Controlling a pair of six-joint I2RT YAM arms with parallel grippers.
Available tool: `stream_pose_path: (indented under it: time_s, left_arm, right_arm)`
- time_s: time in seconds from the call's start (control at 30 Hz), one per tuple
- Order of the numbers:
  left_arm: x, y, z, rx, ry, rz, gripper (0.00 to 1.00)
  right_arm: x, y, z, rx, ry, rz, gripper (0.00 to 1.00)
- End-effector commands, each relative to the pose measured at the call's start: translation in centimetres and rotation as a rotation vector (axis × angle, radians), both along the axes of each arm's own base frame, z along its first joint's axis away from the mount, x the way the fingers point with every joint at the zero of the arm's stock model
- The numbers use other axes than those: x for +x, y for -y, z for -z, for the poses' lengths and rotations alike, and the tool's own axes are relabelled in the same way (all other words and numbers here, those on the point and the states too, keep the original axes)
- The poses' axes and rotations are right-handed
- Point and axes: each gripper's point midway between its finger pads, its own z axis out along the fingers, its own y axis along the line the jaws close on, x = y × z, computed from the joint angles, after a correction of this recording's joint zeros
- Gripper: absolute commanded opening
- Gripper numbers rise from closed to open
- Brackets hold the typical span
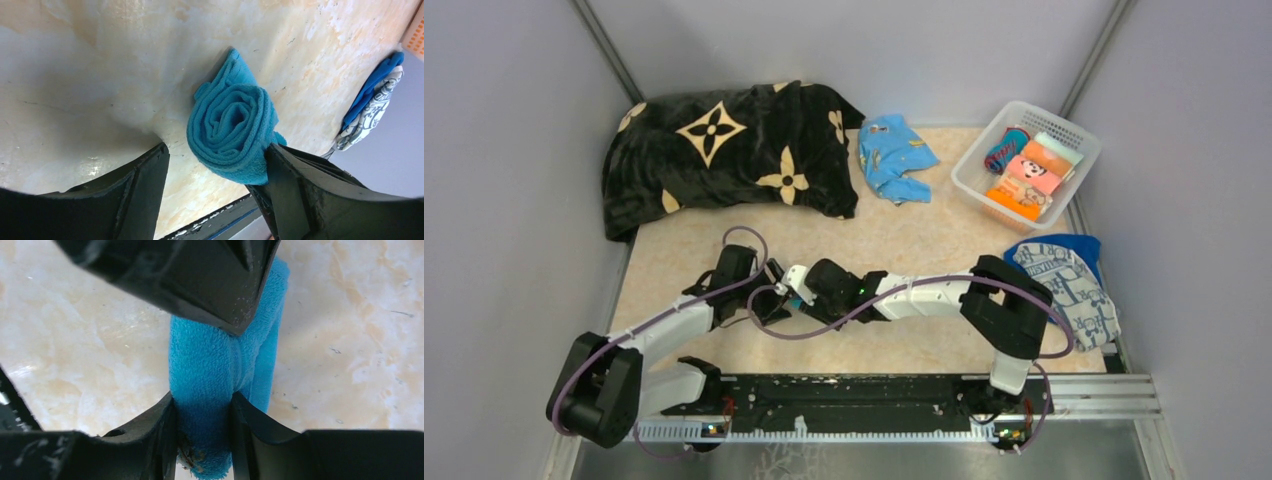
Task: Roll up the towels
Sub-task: Roll the towel at the center of the board.
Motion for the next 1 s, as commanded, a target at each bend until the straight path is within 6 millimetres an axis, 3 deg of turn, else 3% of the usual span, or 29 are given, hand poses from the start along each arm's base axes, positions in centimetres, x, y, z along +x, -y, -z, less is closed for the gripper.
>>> stream_pose_path:
  time_s: [0.0, 0.2, 0.33, 0.47, 0.63, 0.77, 0.97]
  left_arm:
    - [-0.1, -1.0, 0.8, 0.075, -0.014, 0.0, 0.77]
    - [0.6, -0.6, 1.9, 0.079, -0.04, 0.005, 0.7]
    - [0.6, -0.4, 3.1, 0.09, -0.079, 0.017, 0.58]
    - [0.3, -0.6, 3.9, 0.108, -0.106, 0.022, 0.5]
    - [-0.3, -1.1, 4.6, 0.141, -0.134, 0.026, 0.43]
    - [-0.5, -1.3, 4.9, 0.156, -0.149, 0.035, 0.43]
    - [-0.6, -1.6, 5.3, 0.182, -0.167, 0.042, 0.44]
  right_arm:
    - [-4.0, 0.5, 1.5, 0.023, -0.296, -0.062, 0.26]
    - [-3.9, 0.0, 2.0, 0.075, -0.429, -0.016, 0.25]
    - [-3.5, 0.0, 2.4, 0.072, -0.436, 0.018, 0.26]
    - [-2.1, 0.4, 2.1, 0.052, -0.352, 0.067, 0.35]
    - [0.0, 0.4, 0.7, 0.006, -0.165, 0.099, 0.53]
    - [0.4, -0.6, -0.4, -0.03, -0.035, 0.076, 0.59]
    - [0.3, -1.6, -0.4, -0.087, 0.055, 0.055, 0.62]
